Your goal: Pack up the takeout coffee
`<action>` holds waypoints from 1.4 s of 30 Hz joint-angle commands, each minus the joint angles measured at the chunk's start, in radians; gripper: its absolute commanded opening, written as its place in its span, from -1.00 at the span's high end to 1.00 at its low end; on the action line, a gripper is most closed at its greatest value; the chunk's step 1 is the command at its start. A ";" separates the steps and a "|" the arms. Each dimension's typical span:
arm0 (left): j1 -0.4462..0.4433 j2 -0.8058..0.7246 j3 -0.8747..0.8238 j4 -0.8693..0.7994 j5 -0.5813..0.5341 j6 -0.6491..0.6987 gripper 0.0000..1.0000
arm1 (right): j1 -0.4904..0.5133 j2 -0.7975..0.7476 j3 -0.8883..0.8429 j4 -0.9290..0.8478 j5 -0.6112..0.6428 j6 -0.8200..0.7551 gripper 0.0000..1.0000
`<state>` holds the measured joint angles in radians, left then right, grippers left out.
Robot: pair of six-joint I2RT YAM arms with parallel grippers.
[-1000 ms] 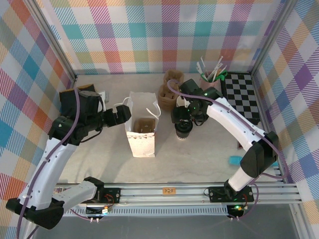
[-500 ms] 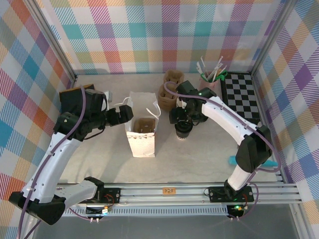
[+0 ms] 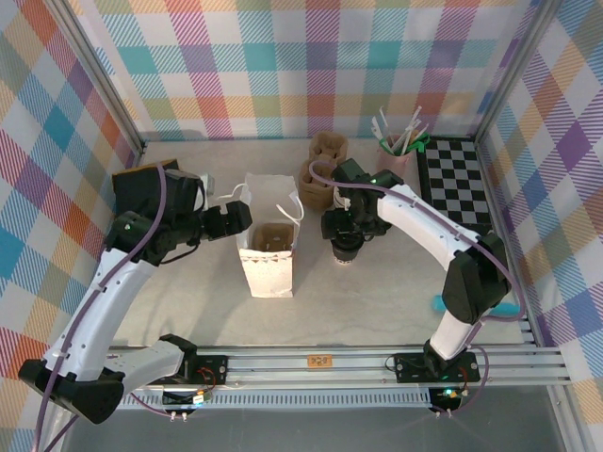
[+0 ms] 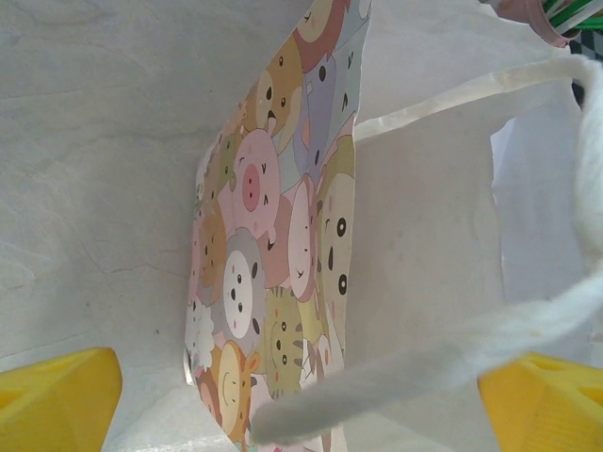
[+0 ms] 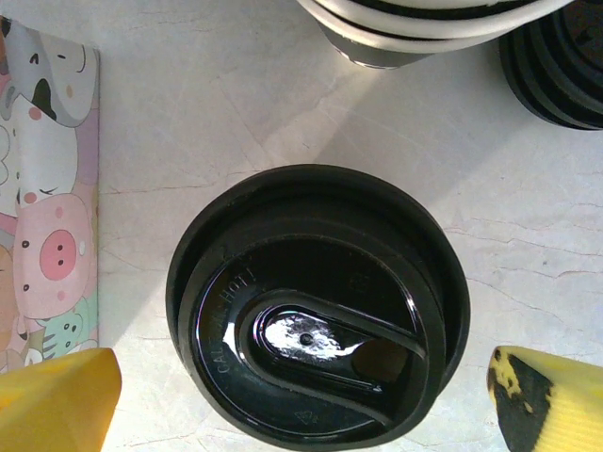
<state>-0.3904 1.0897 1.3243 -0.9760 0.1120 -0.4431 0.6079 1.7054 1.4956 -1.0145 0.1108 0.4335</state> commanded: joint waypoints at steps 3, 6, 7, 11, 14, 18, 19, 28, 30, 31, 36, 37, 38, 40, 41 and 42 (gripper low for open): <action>-0.008 0.025 0.005 -0.009 0.014 0.020 -0.89 | -0.005 0.013 -0.014 0.017 -0.010 0.017 -0.99; -0.008 0.038 0.010 -0.009 0.011 0.024 -0.86 | -0.004 0.022 -0.012 0.017 -0.006 0.016 -0.99; -0.008 0.042 0.012 -0.009 0.009 0.023 -0.85 | -0.005 0.022 -0.012 0.017 -0.001 0.017 -0.99; -0.008 0.051 0.012 0.004 0.012 0.016 -0.80 | -0.005 0.039 -0.007 0.019 0.006 0.017 -0.99; -0.008 0.062 0.018 0.010 0.014 0.015 -0.74 | -0.005 0.050 -0.006 0.018 0.012 0.022 -0.99; -0.008 0.080 0.030 0.013 0.013 0.017 -0.69 | -0.005 0.061 -0.005 0.024 0.008 0.025 -0.99; -0.008 0.082 0.032 0.013 0.013 0.018 -0.68 | -0.005 0.060 -0.004 0.025 0.007 0.025 -0.99; -0.008 0.093 0.030 0.015 0.011 0.020 -0.61 | -0.003 0.077 -0.011 0.018 0.024 0.023 -0.99; -0.008 0.093 0.029 0.016 0.009 0.019 -0.61 | -0.003 0.082 -0.014 0.021 0.034 0.025 -0.99; -0.008 0.092 0.029 0.014 0.009 0.020 -0.61 | -0.004 0.082 -0.015 0.022 0.034 0.023 -0.99; -0.008 0.093 0.029 0.013 0.008 0.020 -0.61 | -0.002 0.091 -0.020 0.028 0.034 0.023 -0.99; -0.008 0.092 0.029 0.013 0.008 0.021 -0.61 | -0.002 0.091 -0.020 0.027 0.034 0.023 -0.99; -0.008 0.093 0.027 0.012 0.007 0.020 -0.61 | 0.000 0.093 -0.020 0.028 0.032 0.021 -0.99; -0.008 0.094 0.027 0.013 0.007 0.020 -0.60 | 0.003 0.095 -0.018 0.028 0.034 0.021 -0.99; -0.008 0.093 0.027 0.013 0.007 0.020 -0.60 | 0.004 0.097 -0.017 0.028 0.038 0.020 -0.99; -0.008 0.095 0.029 0.011 0.009 0.022 -0.61 | 0.006 0.097 -0.017 0.027 0.037 0.022 -0.99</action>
<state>-0.3904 1.1828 1.3266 -0.9665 0.1143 -0.4358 0.6083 1.7897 1.4864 -0.9836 0.1383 0.4412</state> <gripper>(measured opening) 0.803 0.995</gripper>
